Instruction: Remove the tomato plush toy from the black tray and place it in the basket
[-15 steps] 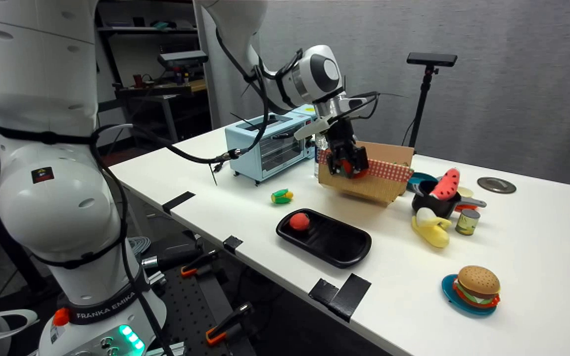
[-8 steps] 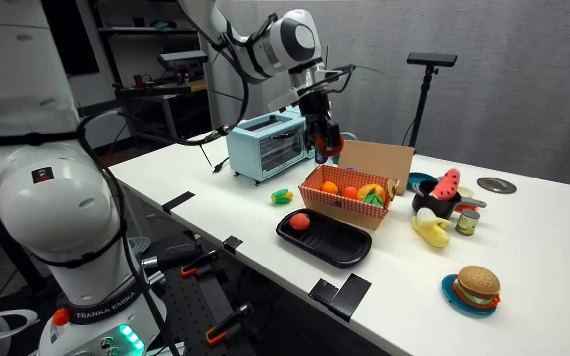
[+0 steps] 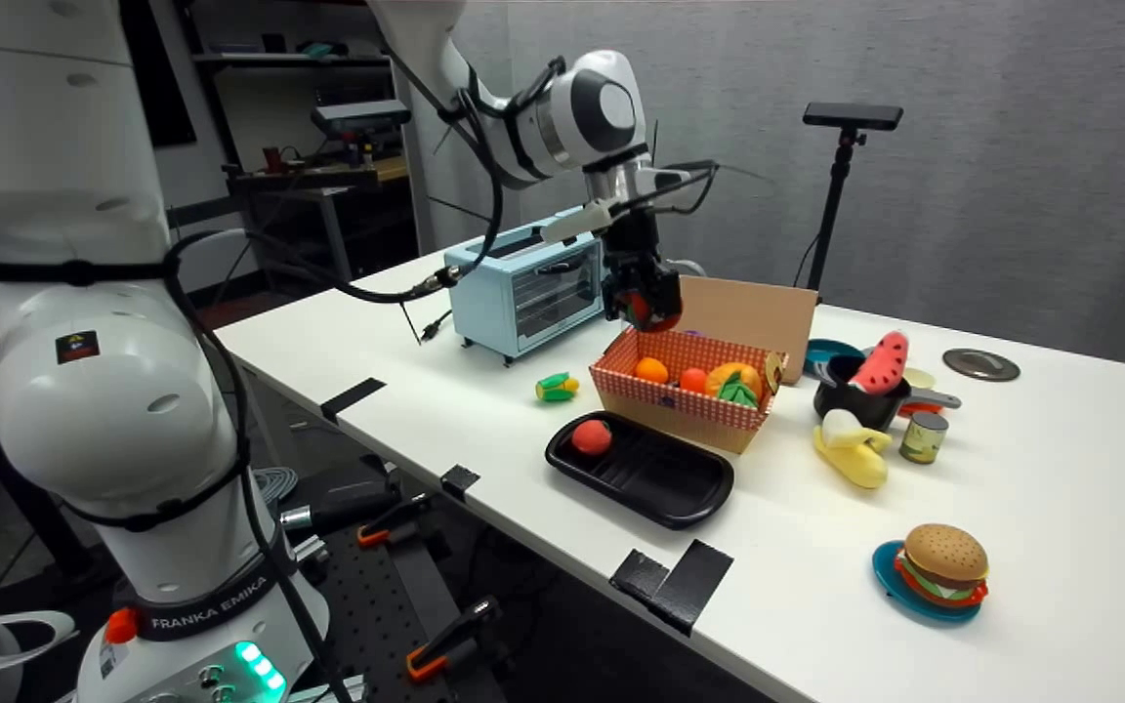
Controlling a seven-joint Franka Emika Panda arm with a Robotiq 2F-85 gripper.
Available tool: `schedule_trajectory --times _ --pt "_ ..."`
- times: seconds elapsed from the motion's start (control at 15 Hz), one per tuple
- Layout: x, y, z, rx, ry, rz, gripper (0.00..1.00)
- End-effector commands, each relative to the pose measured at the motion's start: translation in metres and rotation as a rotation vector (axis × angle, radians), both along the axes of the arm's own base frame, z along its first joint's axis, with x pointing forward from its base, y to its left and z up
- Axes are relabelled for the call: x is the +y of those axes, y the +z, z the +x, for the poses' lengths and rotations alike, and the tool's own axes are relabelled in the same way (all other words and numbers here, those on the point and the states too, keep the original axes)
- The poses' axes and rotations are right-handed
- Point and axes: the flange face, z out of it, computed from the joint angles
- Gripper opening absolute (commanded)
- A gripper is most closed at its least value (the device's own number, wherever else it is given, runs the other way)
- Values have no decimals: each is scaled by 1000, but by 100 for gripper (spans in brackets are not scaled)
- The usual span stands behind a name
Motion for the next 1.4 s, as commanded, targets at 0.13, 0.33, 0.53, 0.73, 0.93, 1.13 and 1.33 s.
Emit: schedule_trajectory --times 0.13,0.33,0.53,0.73,0.93,1.13,1.33 --pt "8 -89 50 96 79 70 0" --pt "10 -109 58 170 108 77 33" --pt "9 -113 52 147 104 60 31" --pt "10 -110 55 149 109 58 33" --pt "10 -110 55 150 110 58 33" --pt "10 -110 55 150 110 58 33" --pt "10 -110 55 150 110 58 58"
